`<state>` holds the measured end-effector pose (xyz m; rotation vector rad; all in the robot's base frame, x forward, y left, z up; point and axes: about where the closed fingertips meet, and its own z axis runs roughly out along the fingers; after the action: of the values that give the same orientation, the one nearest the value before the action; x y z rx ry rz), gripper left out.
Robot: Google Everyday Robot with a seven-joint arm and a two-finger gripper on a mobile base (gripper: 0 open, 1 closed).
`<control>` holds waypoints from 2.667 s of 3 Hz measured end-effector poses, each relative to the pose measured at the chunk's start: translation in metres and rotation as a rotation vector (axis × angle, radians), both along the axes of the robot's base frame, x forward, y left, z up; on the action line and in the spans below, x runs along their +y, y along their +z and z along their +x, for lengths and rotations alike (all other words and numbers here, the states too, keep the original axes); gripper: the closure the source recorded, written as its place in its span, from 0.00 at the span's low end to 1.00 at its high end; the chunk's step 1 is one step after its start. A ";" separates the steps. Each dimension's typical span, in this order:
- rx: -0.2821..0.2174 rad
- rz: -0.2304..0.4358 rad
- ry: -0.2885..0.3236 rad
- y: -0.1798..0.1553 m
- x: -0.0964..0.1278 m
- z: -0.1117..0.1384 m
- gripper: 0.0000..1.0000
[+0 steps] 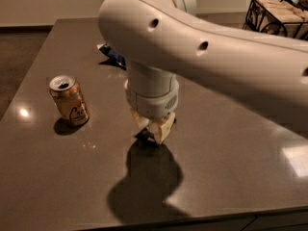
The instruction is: Move rxbar chocolate near blue chip bag
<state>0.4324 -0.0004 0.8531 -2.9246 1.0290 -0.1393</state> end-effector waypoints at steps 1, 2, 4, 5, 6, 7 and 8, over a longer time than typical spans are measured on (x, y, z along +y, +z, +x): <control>-0.081 0.029 -0.137 0.013 0.006 0.041 1.00; -0.163 0.064 -0.266 0.026 0.012 0.091 1.00; -0.274 0.103 -0.418 0.046 0.021 0.158 1.00; -0.312 0.093 -0.488 0.043 0.016 0.177 0.82; -0.336 0.081 -0.553 0.043 0.010 0.194 0.58; -0.332 0.097 -0.618 0.042 0.003 0.206 0.35; -0.333 0.102 -0.631 0.043 0.001 0.208 0.12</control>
Offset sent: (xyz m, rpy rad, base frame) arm 0.1592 0.0176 0.0449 0.1068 -0.2700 -0.4379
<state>0.6403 0.0008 0.8958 -2.2726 1.7696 -0.5445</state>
